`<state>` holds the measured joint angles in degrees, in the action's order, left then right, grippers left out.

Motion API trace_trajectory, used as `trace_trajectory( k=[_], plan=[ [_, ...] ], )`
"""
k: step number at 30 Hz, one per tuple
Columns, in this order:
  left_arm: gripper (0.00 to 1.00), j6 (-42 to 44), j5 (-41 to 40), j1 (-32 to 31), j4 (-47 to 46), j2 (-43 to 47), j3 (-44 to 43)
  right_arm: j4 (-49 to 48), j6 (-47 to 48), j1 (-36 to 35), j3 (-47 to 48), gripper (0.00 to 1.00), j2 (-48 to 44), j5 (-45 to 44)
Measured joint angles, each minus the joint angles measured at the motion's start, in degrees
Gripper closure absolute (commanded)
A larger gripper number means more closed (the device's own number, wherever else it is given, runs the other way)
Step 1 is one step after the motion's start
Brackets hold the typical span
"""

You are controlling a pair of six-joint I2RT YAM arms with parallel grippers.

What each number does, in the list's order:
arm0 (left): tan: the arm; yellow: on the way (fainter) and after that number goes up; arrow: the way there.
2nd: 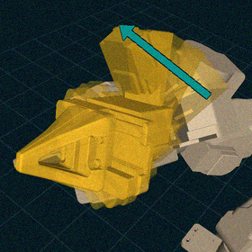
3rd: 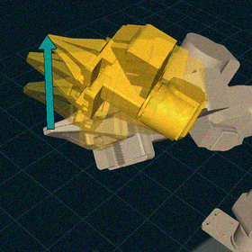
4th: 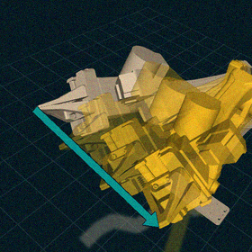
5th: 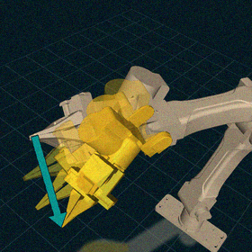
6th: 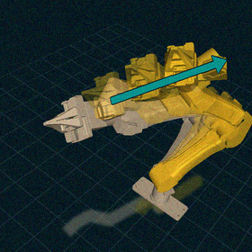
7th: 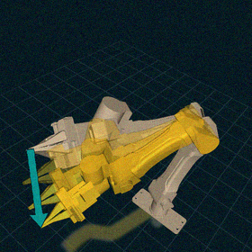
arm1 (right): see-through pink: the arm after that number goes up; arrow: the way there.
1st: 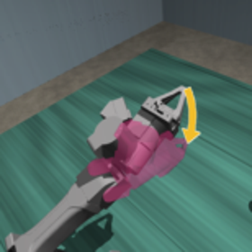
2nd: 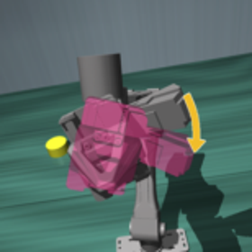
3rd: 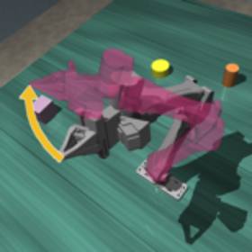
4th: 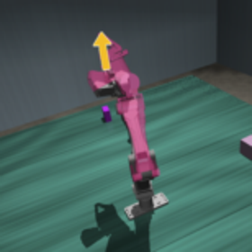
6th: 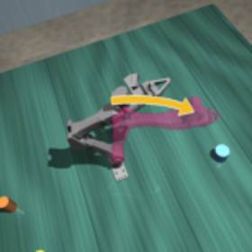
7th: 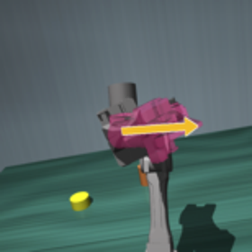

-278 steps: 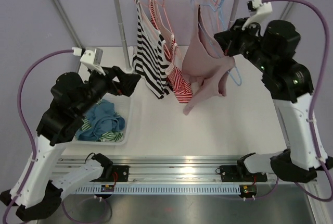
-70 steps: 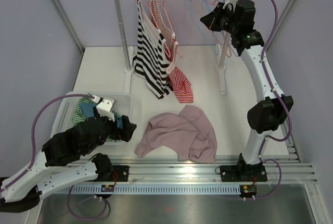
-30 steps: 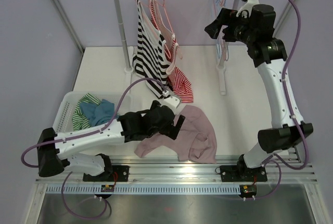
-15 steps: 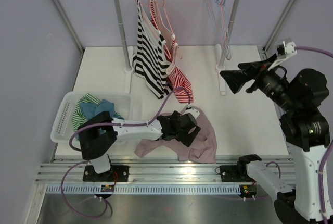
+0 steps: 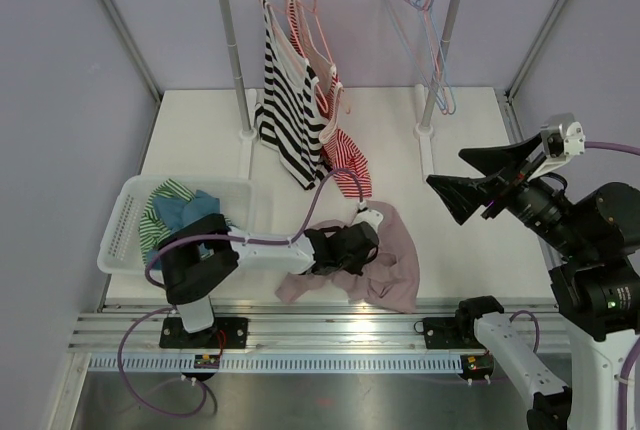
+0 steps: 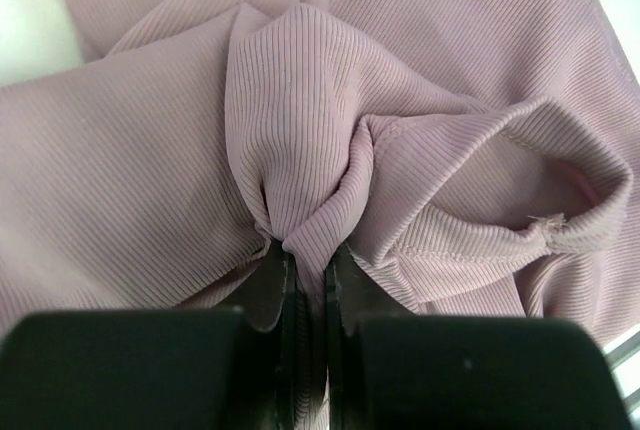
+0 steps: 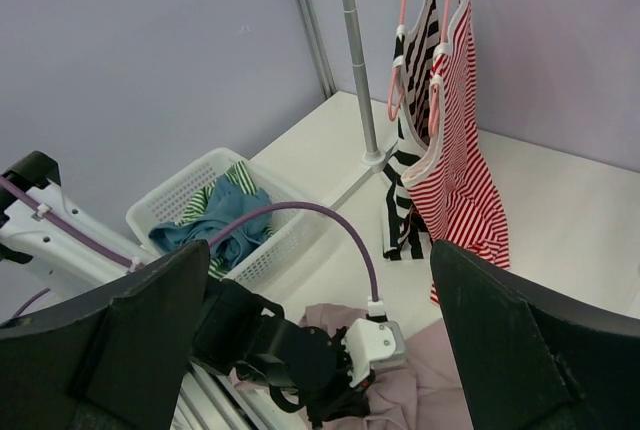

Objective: Remove the tank top from the hanger

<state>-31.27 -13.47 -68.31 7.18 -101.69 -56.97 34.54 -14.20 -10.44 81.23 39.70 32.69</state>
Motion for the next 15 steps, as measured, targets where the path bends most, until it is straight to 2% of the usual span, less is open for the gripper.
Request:
trace_trajectory(
  k=[4,8,11,15],
  plan=[
    [1.0,-1.4,-3.1,-0.1,7.4,7.2,3.1,0.0,0.1,0.0,-0.8,0.01,-0.9,0.0],
    [1.0,-3.7,-10.7,-0.1,18.1,19.2,2.9,-0.5,0.1,0.0,-1.8,0.01,-1.8,-0.2],
    [1.0,-6.1,-19.0,0.0,27.5,29.3,-0.5,-0.8,0.0,0.0,-3.0,0.01,-2.5,-0.2],
    [1.0,-8.6,-26.9,0.9,36.8,38.2,-5.6,-0.9,0.0,0.0,-4.1,0.0,-3.0,-0.3]
  ],
)
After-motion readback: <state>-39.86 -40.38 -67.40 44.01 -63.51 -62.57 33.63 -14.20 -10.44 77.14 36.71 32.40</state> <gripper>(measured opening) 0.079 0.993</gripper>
